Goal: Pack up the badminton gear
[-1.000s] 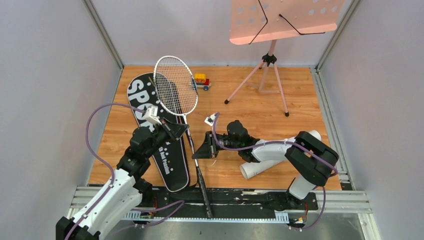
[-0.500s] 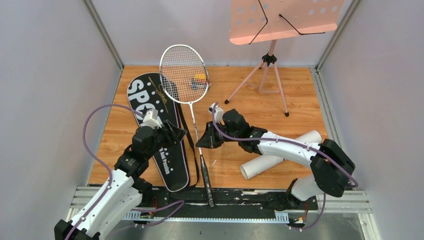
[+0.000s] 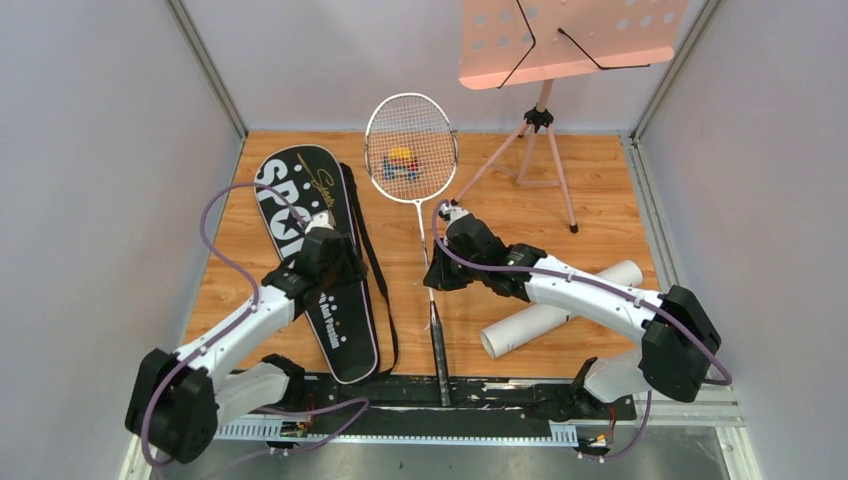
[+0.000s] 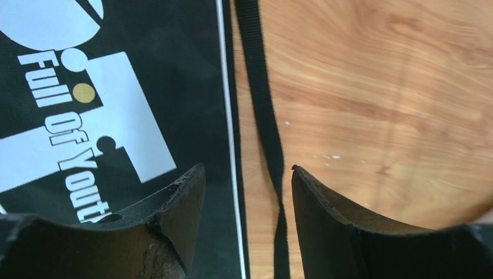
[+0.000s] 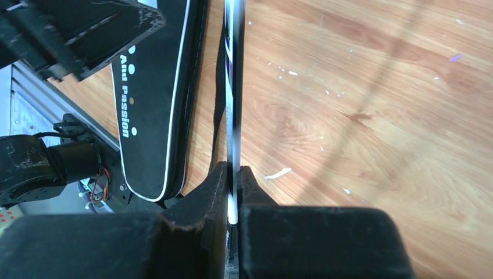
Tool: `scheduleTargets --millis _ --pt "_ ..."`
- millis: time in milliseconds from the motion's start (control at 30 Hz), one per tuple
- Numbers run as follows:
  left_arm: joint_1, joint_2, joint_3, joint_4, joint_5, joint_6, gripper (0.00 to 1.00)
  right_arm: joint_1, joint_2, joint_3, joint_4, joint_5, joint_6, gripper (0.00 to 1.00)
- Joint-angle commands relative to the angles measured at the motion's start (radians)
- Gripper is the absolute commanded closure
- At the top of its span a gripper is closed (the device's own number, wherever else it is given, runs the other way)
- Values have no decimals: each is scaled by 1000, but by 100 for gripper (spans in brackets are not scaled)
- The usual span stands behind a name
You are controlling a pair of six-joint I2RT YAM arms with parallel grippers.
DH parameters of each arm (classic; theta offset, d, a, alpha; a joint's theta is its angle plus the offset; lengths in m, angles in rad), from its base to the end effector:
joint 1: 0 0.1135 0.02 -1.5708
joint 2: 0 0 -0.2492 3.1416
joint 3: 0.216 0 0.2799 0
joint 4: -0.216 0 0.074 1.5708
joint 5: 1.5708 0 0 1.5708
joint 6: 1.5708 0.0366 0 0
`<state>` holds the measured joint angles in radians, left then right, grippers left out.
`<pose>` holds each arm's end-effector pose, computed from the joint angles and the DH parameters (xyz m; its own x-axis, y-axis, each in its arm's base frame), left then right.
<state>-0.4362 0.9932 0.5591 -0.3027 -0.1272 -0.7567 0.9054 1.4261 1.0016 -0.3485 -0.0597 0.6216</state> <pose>0.2185 -0.0967 0.1876 -0.6721 -0.4380 -0.5970 -0.1753 0.8775 -0.4465 0.2064 0.2665 0.2250 -0.8231 -0.1072 -0.5577 -0.4088 0.7936 0.4507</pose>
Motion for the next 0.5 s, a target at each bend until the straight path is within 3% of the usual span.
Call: scheduleTargets --millis 0,200,467 --pt "5 145 90 39 -93 42 37 -9 -76 47 -25 59 -14 100" --pt "4 392 192 -7 -144 87 39 -16 -91 26 -25 58 -14 100" --pt "4 504 209 -20 -179 84 53 -21 -73 19 -23 44 -16 100"
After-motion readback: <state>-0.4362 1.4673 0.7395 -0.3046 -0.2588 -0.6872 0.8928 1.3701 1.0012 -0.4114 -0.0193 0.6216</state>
